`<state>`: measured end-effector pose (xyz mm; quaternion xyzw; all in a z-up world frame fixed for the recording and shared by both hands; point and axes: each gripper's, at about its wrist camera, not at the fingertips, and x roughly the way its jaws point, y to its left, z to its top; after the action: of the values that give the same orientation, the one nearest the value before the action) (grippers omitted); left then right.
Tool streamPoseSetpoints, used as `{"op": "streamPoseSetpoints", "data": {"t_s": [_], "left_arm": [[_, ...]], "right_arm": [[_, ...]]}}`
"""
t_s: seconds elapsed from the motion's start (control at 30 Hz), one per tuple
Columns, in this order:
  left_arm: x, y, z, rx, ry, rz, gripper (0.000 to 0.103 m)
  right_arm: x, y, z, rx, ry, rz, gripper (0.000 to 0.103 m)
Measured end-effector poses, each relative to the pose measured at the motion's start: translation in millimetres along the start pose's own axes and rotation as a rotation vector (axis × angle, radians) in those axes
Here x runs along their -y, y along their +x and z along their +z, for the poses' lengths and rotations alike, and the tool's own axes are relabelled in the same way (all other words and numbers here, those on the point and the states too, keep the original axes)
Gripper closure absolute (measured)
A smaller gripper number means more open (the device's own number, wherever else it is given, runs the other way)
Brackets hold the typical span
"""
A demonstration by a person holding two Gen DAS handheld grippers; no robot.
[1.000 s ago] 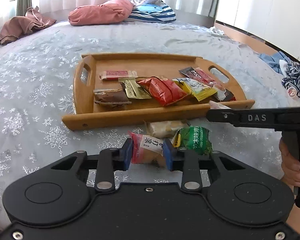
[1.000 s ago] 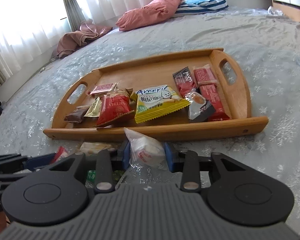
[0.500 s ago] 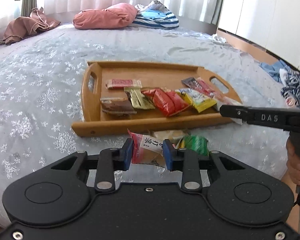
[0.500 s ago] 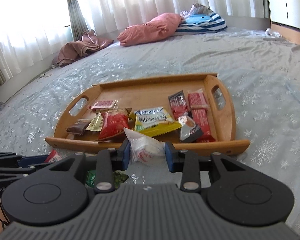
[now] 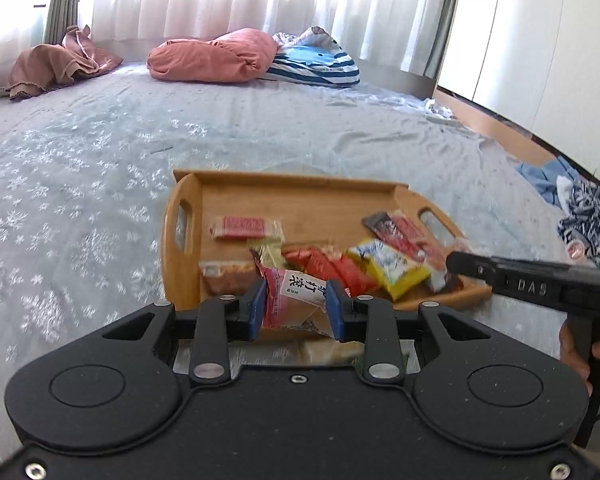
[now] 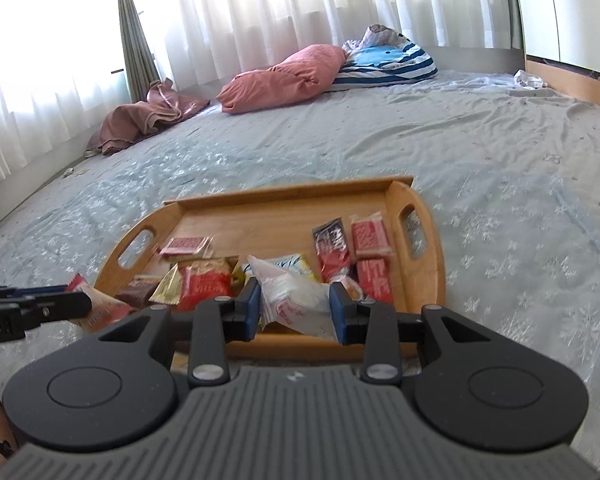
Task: Organize snacks
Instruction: 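Carry the pink pack and white pack over the tray with both grippers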
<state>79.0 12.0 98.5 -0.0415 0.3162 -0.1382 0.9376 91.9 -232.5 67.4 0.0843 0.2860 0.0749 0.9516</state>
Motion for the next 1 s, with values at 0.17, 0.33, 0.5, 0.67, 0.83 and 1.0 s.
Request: {"op": "streamPoseSetpoints", "data": {"t_s": [0.17, 0.33, 0.5, 0.67, 0.83, 1.0], "left_arm": [[-2.6, 15.5, 17.2, 0.001, -0.022, -0.005, 0.073], [-8.7, 34.0, 30.6, -0.012, -0.063, -0.025, 0.073], [-10.9, 54.8, 43.6, -0.022, -0.102, -0.044, 0.073], [-6.9, 86.4, 50.0, -0.052, -0.135, -0.035, 0.073], [-1.8, 113.6, 53.5, -0.076, -0.133, -0.015, 0.073], [-0.3, 135.2, 58.2, -0.086, -0.144, -0.007, 0.073]], "right_arm": [[7.4, 9.2, 9.6, -0.001, 0.028, -0.007, 0.063], [10.0, 19.5, 19.3, 0.004, 0.029, -0.015, 0.063], [10.0, 35.2, 29.7, 0.001, 0.024, -0.018, 0.063], [8.5, 59.9, 39.5, -0.015, 0.020, -0.014, 0.063], [4.3, 85.2, 47.6, -0.030, 0.014, -0.010, 0.063], [-5.8, 107.2, 52.0, -0.045, -0.037, -0.017, 0.063]]}}
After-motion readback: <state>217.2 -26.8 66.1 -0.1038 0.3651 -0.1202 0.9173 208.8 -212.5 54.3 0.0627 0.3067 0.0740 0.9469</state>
